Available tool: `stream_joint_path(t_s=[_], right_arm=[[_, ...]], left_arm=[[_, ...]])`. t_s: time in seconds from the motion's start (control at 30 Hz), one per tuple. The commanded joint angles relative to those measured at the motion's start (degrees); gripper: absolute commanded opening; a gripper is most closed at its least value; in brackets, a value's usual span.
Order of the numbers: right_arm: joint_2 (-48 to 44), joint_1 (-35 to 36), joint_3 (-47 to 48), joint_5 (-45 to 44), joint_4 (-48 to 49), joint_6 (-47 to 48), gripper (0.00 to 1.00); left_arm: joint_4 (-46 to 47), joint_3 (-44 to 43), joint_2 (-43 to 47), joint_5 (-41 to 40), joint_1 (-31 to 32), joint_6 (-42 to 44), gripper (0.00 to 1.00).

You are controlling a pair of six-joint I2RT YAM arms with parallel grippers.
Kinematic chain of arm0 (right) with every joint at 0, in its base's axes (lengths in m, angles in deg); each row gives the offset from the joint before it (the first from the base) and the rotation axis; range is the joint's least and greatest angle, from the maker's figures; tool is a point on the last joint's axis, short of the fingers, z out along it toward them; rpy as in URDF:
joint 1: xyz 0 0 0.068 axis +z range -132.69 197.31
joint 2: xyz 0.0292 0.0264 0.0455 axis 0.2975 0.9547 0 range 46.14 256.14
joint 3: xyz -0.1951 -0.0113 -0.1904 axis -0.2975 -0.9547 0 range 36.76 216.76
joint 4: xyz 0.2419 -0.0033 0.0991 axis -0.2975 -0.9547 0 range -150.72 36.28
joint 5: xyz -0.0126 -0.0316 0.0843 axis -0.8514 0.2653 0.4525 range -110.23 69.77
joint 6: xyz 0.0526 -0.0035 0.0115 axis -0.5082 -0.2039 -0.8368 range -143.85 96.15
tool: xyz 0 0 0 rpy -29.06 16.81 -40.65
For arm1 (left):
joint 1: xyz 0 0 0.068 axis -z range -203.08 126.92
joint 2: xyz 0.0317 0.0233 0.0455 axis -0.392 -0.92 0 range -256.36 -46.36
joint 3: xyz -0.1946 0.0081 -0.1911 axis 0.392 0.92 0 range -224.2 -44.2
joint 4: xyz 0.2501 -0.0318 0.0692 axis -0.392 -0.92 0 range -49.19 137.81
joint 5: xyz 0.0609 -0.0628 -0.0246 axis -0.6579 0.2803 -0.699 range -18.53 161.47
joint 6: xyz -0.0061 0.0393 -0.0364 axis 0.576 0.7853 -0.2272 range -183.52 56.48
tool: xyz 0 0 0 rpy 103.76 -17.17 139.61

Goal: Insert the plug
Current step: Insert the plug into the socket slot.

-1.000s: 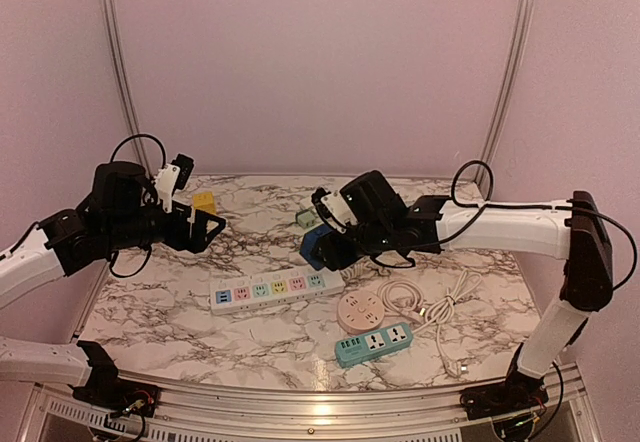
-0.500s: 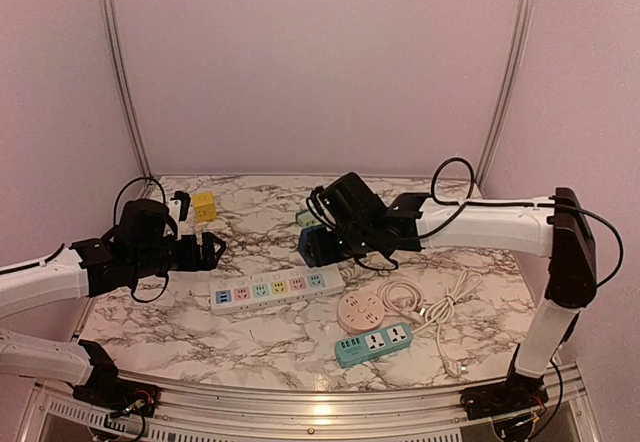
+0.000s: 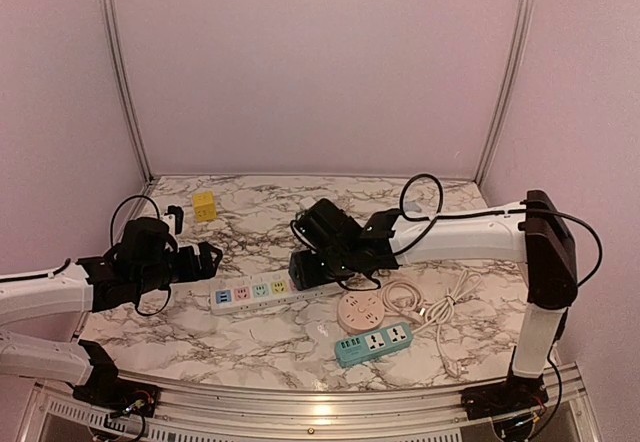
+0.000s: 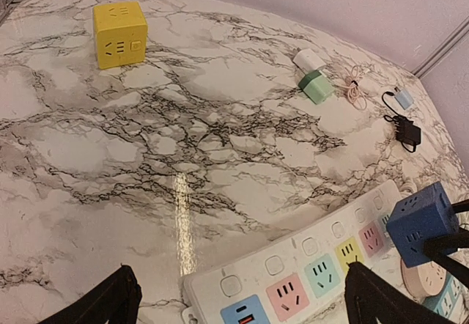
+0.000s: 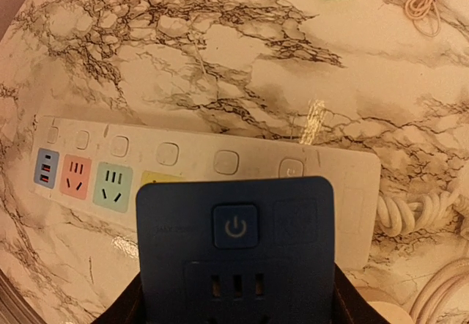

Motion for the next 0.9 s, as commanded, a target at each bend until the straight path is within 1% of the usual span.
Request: stream_joint_path(t_s=[0.0, 0.13, 0.37, 0.57, 0.87], right_arm=[[1.9, 2.0, 5.3, -2.3, 0.0, -3.7, 0.07], [3.7, 2.8, 7.5, -3.6, -1.1, -5.5, 0.07], [4.8, 2.9, 8.2, -6.9, -2.6, -7.9, 0.07], [5.5, 2.9, 7.5, -6.5, -2.7, -10.6, 0.07], [7.6, 3.5, 7.8, -6.1, -2.5, -12.2, 0.07]], left_arm=[[3.8, 1.5, 1.9, -1.1, -0.3, -1.2, 0.99], [3.7, 1.9, 2.9, -1.3, -0.3, -0.9, 0.99], [3.7, 2.2, 4.4, -0.9, -0.3, -0.9, 0.99], [3.2, 1.8, 4.4, -0.8, -0.3, -1.0, 0.99], [3.6, 2.6, 5.6, -0.9, -0.3, -1.8, 0.99]])
